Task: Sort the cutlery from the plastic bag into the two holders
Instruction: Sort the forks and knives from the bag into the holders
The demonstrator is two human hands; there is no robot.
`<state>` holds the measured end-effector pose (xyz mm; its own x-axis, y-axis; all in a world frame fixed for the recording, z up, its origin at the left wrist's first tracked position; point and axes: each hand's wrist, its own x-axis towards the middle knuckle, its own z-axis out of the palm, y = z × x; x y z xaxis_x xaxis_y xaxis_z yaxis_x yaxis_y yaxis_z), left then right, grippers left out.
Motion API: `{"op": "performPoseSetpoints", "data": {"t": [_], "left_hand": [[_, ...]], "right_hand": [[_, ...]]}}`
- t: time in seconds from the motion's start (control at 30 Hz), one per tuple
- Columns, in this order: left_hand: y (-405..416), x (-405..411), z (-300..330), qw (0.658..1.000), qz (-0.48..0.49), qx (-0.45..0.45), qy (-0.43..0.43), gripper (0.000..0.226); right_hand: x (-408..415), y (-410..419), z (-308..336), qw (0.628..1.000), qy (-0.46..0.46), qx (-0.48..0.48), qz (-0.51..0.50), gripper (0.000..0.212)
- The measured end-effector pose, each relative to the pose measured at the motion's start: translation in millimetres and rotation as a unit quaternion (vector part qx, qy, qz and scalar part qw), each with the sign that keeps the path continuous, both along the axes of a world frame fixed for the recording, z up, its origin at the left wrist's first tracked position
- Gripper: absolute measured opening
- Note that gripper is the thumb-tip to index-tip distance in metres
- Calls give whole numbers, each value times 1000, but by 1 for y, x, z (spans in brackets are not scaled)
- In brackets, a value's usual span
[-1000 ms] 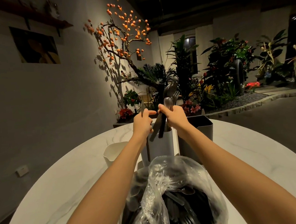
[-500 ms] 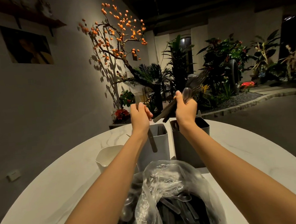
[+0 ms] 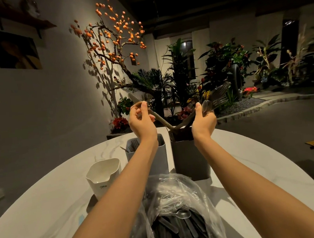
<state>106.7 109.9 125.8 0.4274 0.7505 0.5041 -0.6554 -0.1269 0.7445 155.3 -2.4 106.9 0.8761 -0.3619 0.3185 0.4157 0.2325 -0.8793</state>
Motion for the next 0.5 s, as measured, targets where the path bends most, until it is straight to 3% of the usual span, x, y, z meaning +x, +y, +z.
{"op": "performPoseSetpoints", "data": {"t": [0.13,0.23,0.3,0.37,0.43,0.5], "left_hand": [[-3,4,-8,1000,-8,22,10,13],[0,10,-21,994,-31,79,64,12],[5,15,-33,975,-39,166,145,10],[6,17,-42,943,-39,253,215,24],[4,16,-43,921,-41,304,240,41],[0,10,-36,916,-53,314,242,41]], "right_hand": [[4,0,-7,1000,6,-9,-2,19],[5,0,-10,1000,5,-15,-4,18],[7,2,-12,1000,-7,-15,-2,20],[8,6,-14,1000,-21,-13,3,25],[8,9,-13,999,-32,-2,21,23],[6,12,-9,998,-46,13,40,17]]}}
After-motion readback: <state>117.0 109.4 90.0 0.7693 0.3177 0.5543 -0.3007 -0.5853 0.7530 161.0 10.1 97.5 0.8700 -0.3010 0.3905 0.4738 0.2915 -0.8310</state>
